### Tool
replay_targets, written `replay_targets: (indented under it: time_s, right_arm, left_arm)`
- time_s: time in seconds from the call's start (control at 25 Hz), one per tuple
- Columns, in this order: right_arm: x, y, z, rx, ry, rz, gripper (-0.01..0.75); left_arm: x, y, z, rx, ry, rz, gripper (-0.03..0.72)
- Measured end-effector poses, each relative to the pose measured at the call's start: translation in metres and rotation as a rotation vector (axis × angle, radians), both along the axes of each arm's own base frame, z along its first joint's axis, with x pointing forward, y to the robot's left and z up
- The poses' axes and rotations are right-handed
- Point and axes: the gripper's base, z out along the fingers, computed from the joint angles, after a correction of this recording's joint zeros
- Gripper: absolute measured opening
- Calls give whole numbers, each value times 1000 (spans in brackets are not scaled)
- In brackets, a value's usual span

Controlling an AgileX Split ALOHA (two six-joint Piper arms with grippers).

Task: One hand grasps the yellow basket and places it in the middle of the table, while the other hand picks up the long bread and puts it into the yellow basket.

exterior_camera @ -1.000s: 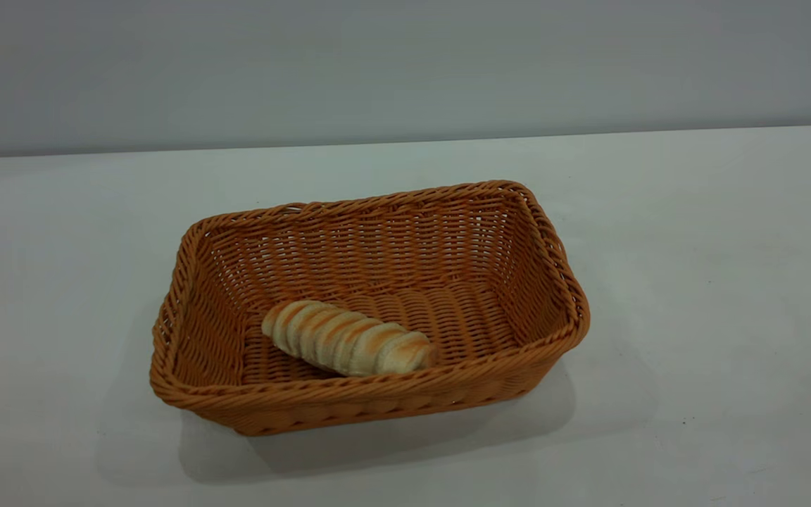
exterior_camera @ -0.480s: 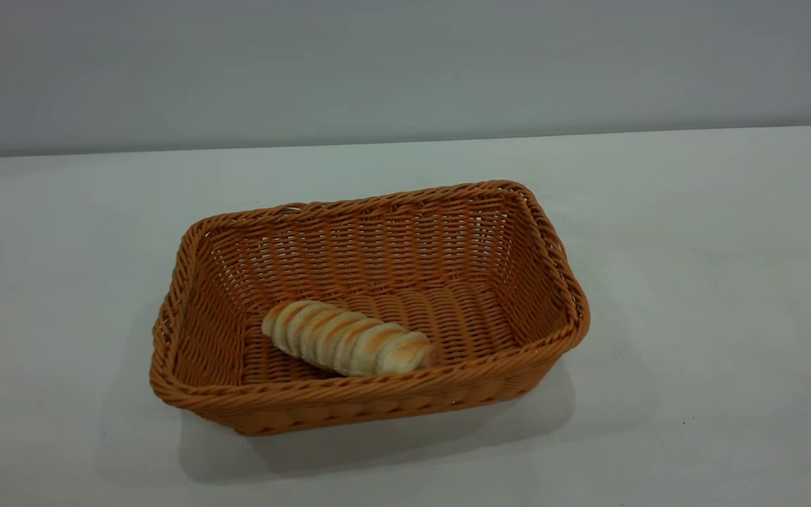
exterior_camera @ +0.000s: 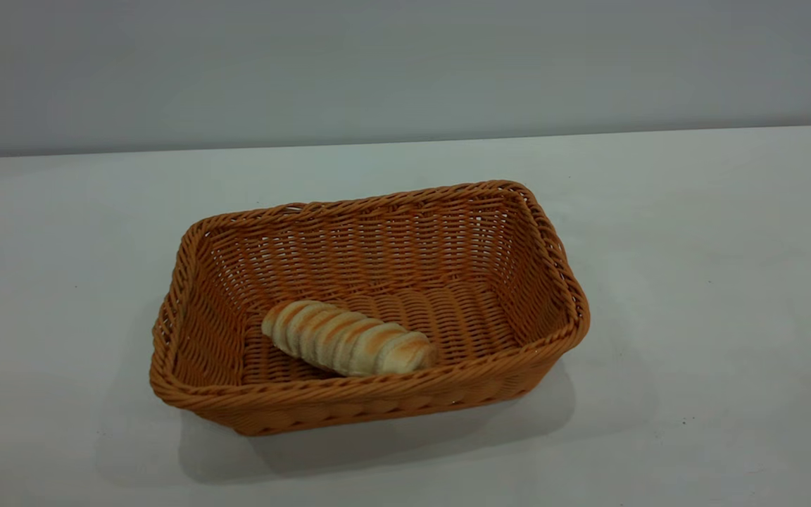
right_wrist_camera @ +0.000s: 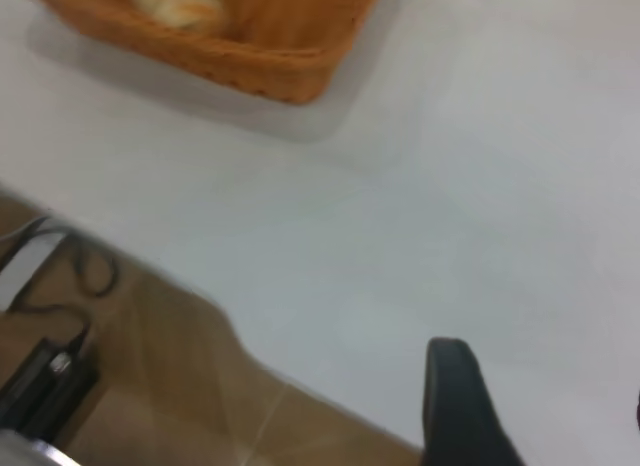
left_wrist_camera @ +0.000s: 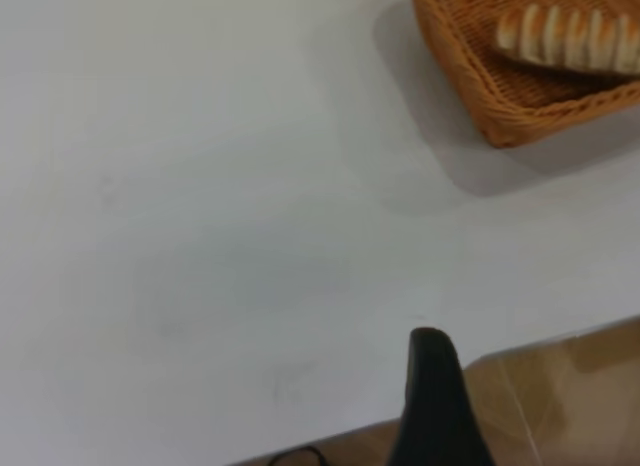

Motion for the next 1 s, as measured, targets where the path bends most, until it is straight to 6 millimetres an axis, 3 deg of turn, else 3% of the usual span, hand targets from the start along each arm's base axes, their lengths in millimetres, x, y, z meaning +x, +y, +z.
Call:
replay_targets:
  time_s: [0.4, 1.0]
  right_arm:
    - [-11, -1, -1, 20, -70, -404, 463]
    - [-11, 0, -1, 19, -71, -417, 463]
  left_arm:
    - [-7, -1, -1, -3, -58, 138, 559]
    - [-7, -2, -1, -3, -58, 146, 559]
